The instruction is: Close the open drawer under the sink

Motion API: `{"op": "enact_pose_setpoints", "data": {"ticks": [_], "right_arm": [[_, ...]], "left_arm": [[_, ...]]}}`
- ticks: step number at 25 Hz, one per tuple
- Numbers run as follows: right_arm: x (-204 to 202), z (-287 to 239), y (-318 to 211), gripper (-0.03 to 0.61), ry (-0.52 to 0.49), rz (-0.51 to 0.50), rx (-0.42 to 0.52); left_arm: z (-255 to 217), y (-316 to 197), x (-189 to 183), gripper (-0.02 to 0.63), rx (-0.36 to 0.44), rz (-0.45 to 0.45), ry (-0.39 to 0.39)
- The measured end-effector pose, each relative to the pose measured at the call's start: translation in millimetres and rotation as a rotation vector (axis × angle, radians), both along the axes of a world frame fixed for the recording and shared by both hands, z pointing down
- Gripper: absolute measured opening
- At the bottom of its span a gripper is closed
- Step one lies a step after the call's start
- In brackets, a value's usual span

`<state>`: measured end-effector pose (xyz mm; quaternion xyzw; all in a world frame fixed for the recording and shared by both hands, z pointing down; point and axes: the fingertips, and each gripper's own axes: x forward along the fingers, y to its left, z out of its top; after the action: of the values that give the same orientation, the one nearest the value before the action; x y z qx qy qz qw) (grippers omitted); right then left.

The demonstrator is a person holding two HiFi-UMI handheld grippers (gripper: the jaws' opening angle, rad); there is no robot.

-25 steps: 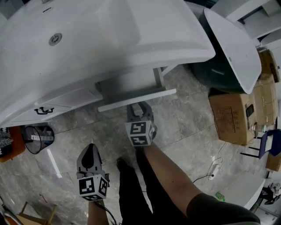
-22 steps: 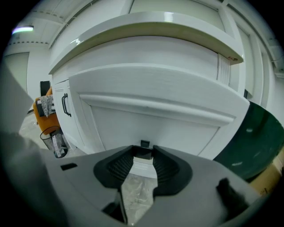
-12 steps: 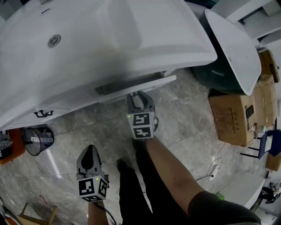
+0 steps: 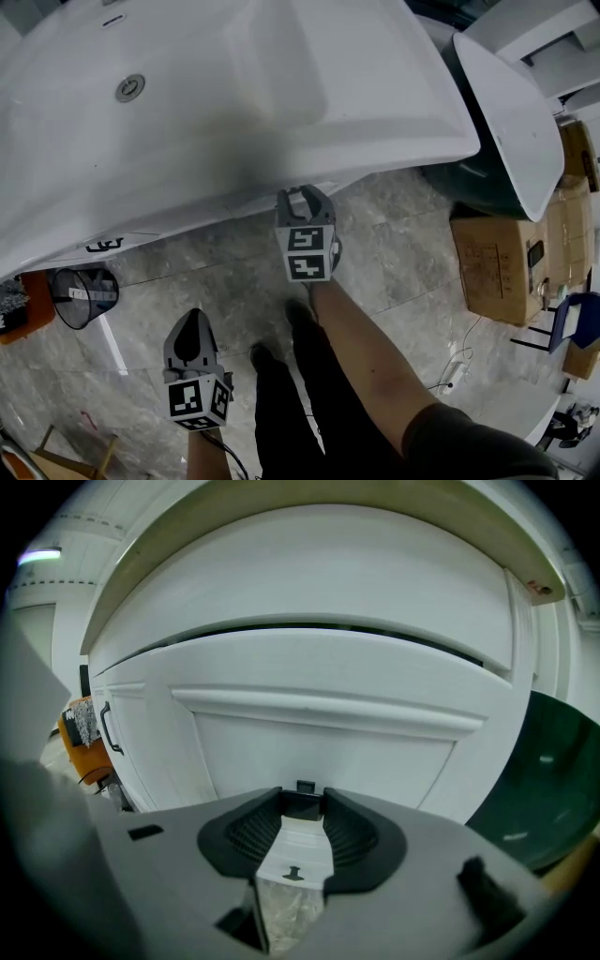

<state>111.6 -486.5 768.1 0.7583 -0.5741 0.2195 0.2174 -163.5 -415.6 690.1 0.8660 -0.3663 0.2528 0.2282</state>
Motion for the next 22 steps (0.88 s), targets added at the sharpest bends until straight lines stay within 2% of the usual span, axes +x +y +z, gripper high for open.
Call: {"op": "enact_pose_setpoints", "data": {"ticks": [9, 15, 22], "right_arm": [[1, 0, -6, 0.146, -0.001, 0.022, -0.001], [0, -2, -4, 0.146, -0.037, 0.062, 0.006], [-27, -29, 40, 0.149, -0.059, 0.114, -0.007]], "left_arm": [[-8, -14, 2, 0.015, 0.010, -0.013, 0.012], [-18, -16, 0, 0.015, 0.018, -0.005, 0.029], [-53, -3, -9, 0.015, 0.055, 0.055, 0.052]]}}
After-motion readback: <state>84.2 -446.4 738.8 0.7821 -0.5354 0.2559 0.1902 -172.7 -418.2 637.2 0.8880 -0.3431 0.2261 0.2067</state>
